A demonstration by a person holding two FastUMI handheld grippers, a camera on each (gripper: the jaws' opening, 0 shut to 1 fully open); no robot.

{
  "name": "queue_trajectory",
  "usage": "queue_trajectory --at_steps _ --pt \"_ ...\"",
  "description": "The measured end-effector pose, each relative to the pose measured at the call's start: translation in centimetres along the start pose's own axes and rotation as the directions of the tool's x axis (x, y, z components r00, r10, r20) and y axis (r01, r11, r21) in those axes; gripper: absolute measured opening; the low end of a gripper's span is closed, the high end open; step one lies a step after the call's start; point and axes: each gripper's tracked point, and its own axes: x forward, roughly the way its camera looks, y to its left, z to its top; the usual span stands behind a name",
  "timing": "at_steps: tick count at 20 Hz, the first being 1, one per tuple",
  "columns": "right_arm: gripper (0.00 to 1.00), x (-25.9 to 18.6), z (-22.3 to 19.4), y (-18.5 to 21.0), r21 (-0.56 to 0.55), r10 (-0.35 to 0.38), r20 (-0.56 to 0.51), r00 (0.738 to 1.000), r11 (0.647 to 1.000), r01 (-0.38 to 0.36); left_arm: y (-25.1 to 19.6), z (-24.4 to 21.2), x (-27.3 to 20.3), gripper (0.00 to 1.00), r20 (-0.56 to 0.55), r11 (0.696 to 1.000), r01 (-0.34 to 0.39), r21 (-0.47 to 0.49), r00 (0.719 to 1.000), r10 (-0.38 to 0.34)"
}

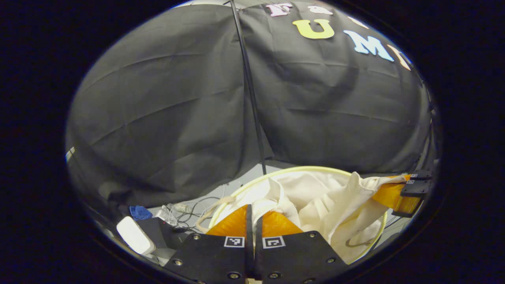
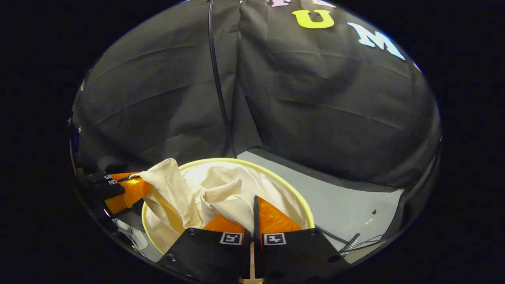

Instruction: Grasp the clothes on the hanger with both hands and then place them into the laundry hamper below.

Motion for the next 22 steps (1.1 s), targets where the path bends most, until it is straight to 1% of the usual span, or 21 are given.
queue_trajectory --at_steps 1,2,3,4,6,7,8,9,11,12,13,14,17,20,22 --pt "0.06 0.3 -0.5 -0.2 -0.009 -0.011 -0.02 1.0 1.0 0.011 0.2 -0.7 0.4 0.04 -0.019 1.0 -0.005 -0.001 1.0 0.005" --pt "0.06 0.7 -1.0 0.1 -0.016 -0.016 -0.037 0.999 1.0 0.016 0.4 -1.7 0.7 0.02 -0.046 1.0 -0.006 -0.003 0.999 0.006" --pt "0.06 0.8 -1.4 0.1 -0.015 -0.014 -0.06 0.998 1.0 0.013 0.4 -2.6 1.0 0.02 -0.082 1.0 -0.003 -0.004 0.997 0.002" --pt "0.05 1.2 -1.9 -0.1 -0.007 -0.008 -0.085 0.996 1.0 0.008 0.2 -3.4 0.9 0.02 -0.115 1.0 0.003 -0.011 0.993 -0.004" --pt "0.09 1.0 -2.0 -0.2 0.013 -0.002 -0.106 0.994 1.0 0.004 -0.3 -4.5 0.7 0.02 -0.167 0.999 0.028 -0.043 0.985 -0.035" --pt "0.23 0.8 -1.8 0.1 0.018 -0.007 -0.103 0.995 1.0 0.009 -0.4 -4.7 0.8 0.02 -0.177 0.998 0.029 -0.055 0.983 -0.038" --pt "0.37 0.7 -2.5 0.1 0.02 -0.014 -0.108 0.994 1.0 0.016 -0.4 -4.7 0.2 0.07 -0.186 0.997 0.035 -0.063 0.981 -0.046" --pt "0.57 0.3 -2.7 0.1 0.029 -0.009 -0.107 0.994 0.999 0.012 -0.1 -4.5 0.2 0.29 -0.182 0.997 0.034 -0.064 0.982 -0.045" --pt "0.97 -0.5 -2.0 0.1 0.04 -0.009 -0.089 0.996 0.999 0.012 1.1 -4.0 -0.3 0.74 -0.165 0.999 0.01 -0.049 0.986 -0.017" --pt "0.98 -1.2 -1.3 0.0 0.033 -0.017 -0.076 0.997 0.999 0.02 1.3 -3.5 -0.8 0.96 -0.152 0.999 0.001 -0.046 0.988 -0.008" --pt "0.97 -1.7 -0.4 -0.1 0.026 -0.023 -0.058 0.998 0.999 0.024 1.3 -2.6 -1.1 0.98 -0.132 0.999 0.002 -0.049 0.991 -0.009" --pt "0.97 -2.2 0.3 -0.1 0.02 -0.029 -0.043 0.999 0.999 0.03 1.0 -1.6 -1.6 0.96 -0.114 0.999 0.008 -0.051 0.993 -0.013" --pt "0.97 -4.8 3.1 -0.2 0.033 -0.053 0.0 0.999 0.998 0.053 1.9 1.6 -3.8 0.97 -0.061 0.998 0.022 -0.057 0.998 -0.025" --pt "0.97 -9.1 6.9 -0.3 0.054 -0.09 0.07 0.993 0.995 0.086 2.7 6.0 -7.2 0.96 -0.01 0.997 0.038 -0.063 0.999 -0.038" --pt "0.97 -12.3 10.0 -0.9 0.084 -0.122 0.127 0.984 0.99 0.112 3.1 9.8 -9.4 0.96 0.041 0.997 0.058 -0.056 0.998 -0.056"
